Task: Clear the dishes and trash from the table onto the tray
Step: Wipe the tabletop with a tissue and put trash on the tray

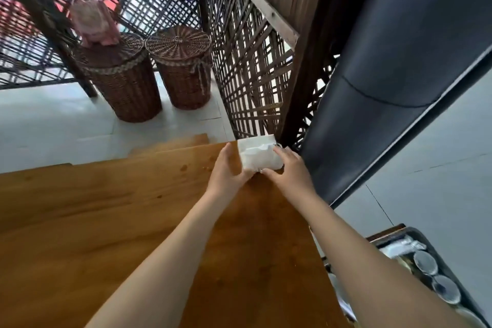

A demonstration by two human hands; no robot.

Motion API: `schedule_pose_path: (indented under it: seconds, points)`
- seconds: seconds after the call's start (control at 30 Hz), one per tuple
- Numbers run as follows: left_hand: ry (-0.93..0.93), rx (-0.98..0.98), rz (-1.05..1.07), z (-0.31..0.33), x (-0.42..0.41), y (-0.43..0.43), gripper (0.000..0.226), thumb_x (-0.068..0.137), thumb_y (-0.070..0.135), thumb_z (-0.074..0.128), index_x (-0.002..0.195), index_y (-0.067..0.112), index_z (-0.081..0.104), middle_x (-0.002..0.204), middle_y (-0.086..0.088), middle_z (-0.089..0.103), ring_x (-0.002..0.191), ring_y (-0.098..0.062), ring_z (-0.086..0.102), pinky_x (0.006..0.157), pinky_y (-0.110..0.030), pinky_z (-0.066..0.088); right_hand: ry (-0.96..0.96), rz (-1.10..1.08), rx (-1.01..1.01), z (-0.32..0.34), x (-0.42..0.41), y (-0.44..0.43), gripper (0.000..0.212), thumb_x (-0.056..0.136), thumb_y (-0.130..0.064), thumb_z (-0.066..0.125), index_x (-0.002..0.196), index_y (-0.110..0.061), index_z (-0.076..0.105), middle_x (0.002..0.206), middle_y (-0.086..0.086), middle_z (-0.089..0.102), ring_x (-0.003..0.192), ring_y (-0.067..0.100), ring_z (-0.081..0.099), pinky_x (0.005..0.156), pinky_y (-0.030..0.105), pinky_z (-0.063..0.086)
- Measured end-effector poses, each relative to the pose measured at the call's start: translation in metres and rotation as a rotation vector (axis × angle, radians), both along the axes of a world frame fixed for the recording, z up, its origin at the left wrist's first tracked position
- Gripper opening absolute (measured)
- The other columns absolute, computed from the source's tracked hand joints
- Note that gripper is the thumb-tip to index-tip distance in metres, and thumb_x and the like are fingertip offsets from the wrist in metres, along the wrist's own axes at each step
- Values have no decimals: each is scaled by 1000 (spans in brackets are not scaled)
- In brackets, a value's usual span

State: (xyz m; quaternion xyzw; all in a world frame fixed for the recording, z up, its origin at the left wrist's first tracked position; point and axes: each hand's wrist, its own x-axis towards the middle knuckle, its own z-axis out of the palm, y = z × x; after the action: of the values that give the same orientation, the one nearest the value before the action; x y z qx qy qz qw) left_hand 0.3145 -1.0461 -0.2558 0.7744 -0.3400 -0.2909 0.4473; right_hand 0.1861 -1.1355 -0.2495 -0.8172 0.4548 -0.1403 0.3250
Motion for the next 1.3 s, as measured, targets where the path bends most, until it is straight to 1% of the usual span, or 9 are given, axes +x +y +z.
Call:
schedule_pose_path:
  seconds: [0.1, 0.23, 0.47, 0.6, 0.77, 0.87, 1.0, 1.1, 1.3]
  points:
    - [-57, 1, -94, -21, 11, -17, 97, 75, 25, 80, 151, 16, 20, 154, -2, 29, 140, -16, 28, 109, -27, 25, 91, 99, -162, -16, 17, -21, 74, 88, -32, 66, 149, -17, 28, 155, -2, 28, 146, 16, 12, 119, 35, 15]
    - [-96, 17, -143, -40, 20, -27, 92, 76, 26, 79, 150, 18, 25, 156, -2, 26, 145, -19, 21, 117, -41, 23, 140, 101, -192, -29, 24, -35, 77, 85, -34, 68, 149, -20, 27, 153, 8, 31, 142, 23, 25, 114, 39, 21]
    - [-131, 48, -190, -52, 34, -37, 83, 79, 26, 76, 148, 19, 31, 158, 3, 23, 147, -16, 13, 118, -46, 20, 74, 174, -280, -38, 17, -42, 49, 92, -29, 61, 137, -18, 49, 140, 0, 50, 132, 17, 38, 109, 30, 21]
    - [-163, 40, -194, -51, 38, -44, 83, 79, 31, 75, 148, 25, 30, 158, 7, 20, 145, -13, 18, 116, -39, 22, -41, 127, -284, -38, 15, -45, 33, 93, -31, 59, 122, -16, 65, 130, -1, 59, 126, 19, 44, 104, 31, 25]
    - [-216, 115, -309, -46, 46, -50, 80, 79, 29, 76, 147, 29, 33, 159, 7, 17, 145, -18, 18, 115, -41, 22, 153, 265, -270, -35, 16, -50, 51, 89, -32, 64, 137, -24, 50, 146, -6, 43, 136, 17, 29, 111, 35, 18]
    - [-240, 138, -343, -45, 49, -49, 80, 79, 27, 76, 147, 27, 33, 158, 6, 18, 145, -18, 19, 115, -39, 22, 234, 301, -318, -36, 16, -54, 45, 91, -29, 61, 136, -27, 52, 145, -8, 44, 134, 18, 29, 108, 35, 19]
    - [-248, 137, -346, -45, 49, -45, 79, 79, 28, 76, 146, 28, 36, 157, 6, 22, 143, -18, 22, 114, -38, 24, 164, 258, -313, -34, 14, -59, 29, 95, -27, 56, 123, -25, 64, 136, -9, 55, 126, 20, 38, 100, 33, 23]
    - [-256, 130, -327, -48, 51, -45, 76, 78, 30, 77, 144, 28, 39, 156, 6, 25, 142, -18, 25, 114, -38, 25, 116, 224, -285, -33, 16, -58, 30, 96, -29, 53, 123, -20, 65, 131, -7, 59, 124, 19, 41, 99, 34, 25]
    - [-245, 74, -273, -44, 52, -52, 66, 78, 32, 76, 138, 28, 47, 157, 6, 21, 143, -20, 24, 114, -43, 28, -77, 43, -205, -28, 22, -56, 27, 97, -31, 51, 115, -15, 64, 111, 5, 64, 108, 25, 54, 95, 47, 43]
